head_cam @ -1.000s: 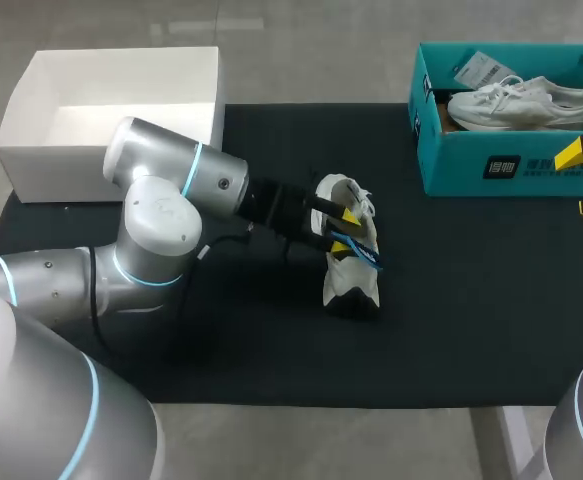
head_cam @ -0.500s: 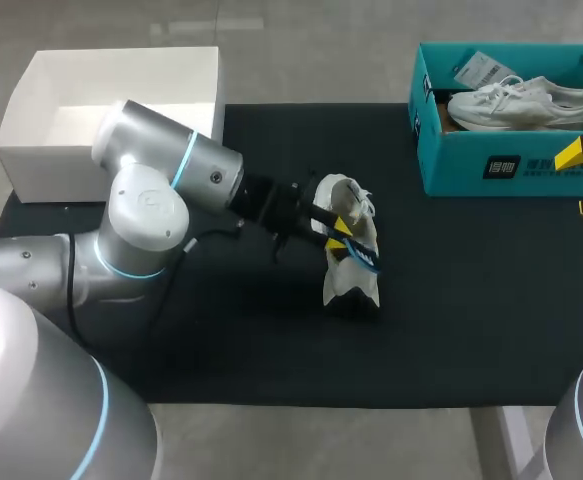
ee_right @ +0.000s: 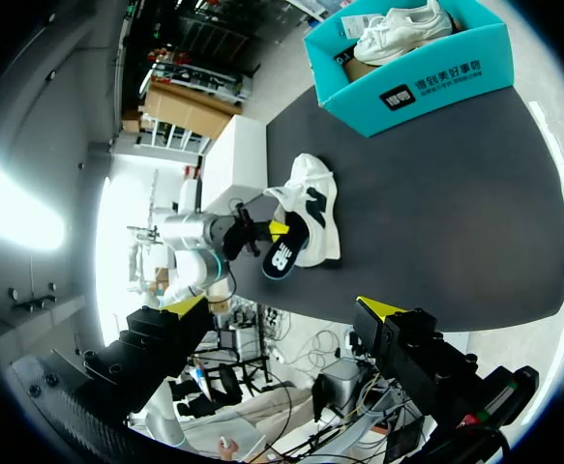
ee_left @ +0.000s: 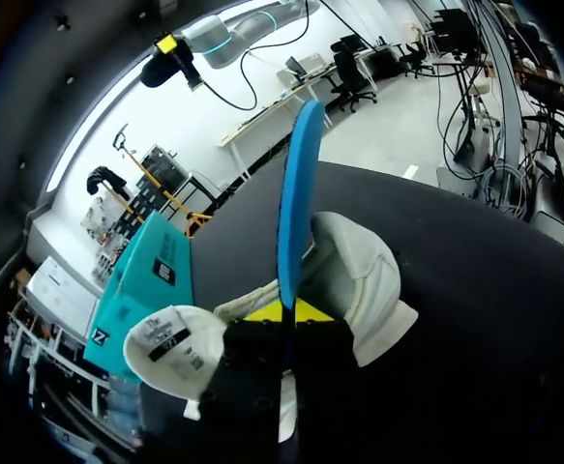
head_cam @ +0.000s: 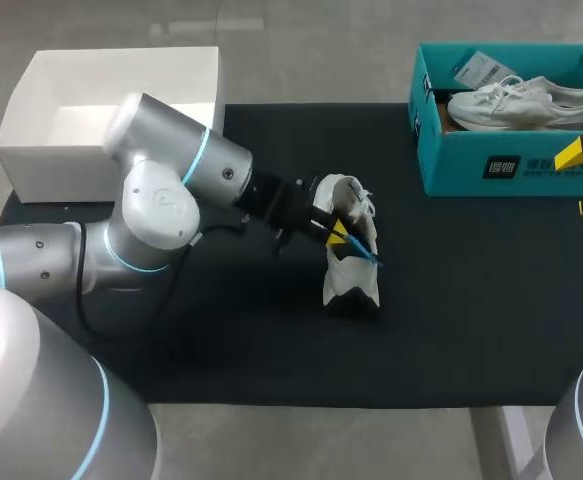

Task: Take the shoe out of the shoebox, open the shoe tongue, remove and reinsert the insole, then place the shoe into the shoebox

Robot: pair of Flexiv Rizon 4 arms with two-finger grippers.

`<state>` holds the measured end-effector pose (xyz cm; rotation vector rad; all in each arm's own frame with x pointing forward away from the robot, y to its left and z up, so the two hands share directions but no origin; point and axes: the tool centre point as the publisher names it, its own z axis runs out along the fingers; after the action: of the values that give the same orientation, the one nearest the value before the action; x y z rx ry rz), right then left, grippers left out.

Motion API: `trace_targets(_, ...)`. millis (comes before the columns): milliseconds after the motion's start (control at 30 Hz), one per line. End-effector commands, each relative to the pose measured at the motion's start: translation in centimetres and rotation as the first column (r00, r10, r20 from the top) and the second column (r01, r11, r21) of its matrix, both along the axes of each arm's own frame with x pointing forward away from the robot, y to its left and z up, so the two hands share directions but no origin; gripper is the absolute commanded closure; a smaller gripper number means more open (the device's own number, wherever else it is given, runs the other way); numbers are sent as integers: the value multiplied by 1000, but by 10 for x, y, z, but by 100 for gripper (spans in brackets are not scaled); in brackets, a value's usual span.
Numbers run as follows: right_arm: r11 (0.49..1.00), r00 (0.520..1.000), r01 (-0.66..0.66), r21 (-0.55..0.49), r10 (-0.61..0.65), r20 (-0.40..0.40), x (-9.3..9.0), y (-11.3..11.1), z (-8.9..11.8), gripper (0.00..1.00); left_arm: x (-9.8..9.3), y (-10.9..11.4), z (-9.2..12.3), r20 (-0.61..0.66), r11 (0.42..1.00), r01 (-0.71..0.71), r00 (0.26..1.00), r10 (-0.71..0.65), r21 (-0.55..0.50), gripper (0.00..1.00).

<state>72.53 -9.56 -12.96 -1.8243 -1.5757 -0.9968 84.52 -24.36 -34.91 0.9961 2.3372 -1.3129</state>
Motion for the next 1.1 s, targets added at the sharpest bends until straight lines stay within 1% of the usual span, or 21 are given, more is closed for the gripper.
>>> trace_targets(33, 1000, 1000, 2, -3, -2, -1, -1, 0, 0, 0, 10, -4, -7, -13, 1000, -18, 1000, 18, 13, 100)
trace_targets(133, 1000, 1000, 2, -3, -2, -1, -1, 0, 0, 0, 15, -3, -11, -30, 999, -36, 999, 36, 12, 100)
trace_targets(267, 1000, 1000, 2, -3, -2, -1, -1, 0, 0, 0, 18, -3, -12, -55, 997, -70, 996, 69, -14, 100)
trace_targets(367, 1000, 1000, 2, -3, -2, -1, -1, 0, 0, 0, 17, -3, -9, -61, 997, -74, 995, 73, -18, 100)
trace_targets(433, 1000, 1000, 2, -3, -2, -1, -1, 0, 0, 0, 12, -2, -5, -61, 997, -69, 996, 67, -21, 69)
trace_targets(567, 1000, 1000, 2, -3, -2, -1, -1, 0, 0, 0, 4, 0, 3, -55, 998, -54, 997, 52, -20, 58)
trace_targets(700, 1000, 1000, 2, -3, -2, -1, -1, 0, 0, 0, -4, 2, 12, -51, 999, -35, 998, 33, -26, 63)
trace_targets(867, 1000, 1000, 2, -3, -2, -1, -1, 0, 0, 0, -16, 1, 22, -46, 1000, 1, 999, -2, -29, 66)
trace_targets(1033, 1000, 1000, 2, -3, -2, -1, -1, 0, 0, 0, -25, -3, 23, -56, 999, 44, 997, -44, -9, 67)
trace_targets(1067, 1000, 1000, 2, -3, -2, -1, -1, 0, 0, 0, -26, -3, 22, -60, 999, 45, 997, -46, -10, 69)
trace_targets(1100, 1000, 1000, 2, -3, -2, -1, -1, 0, 0, 0, -26, -5, 21, -63, 999, 49, 997, -49, -8, 76)
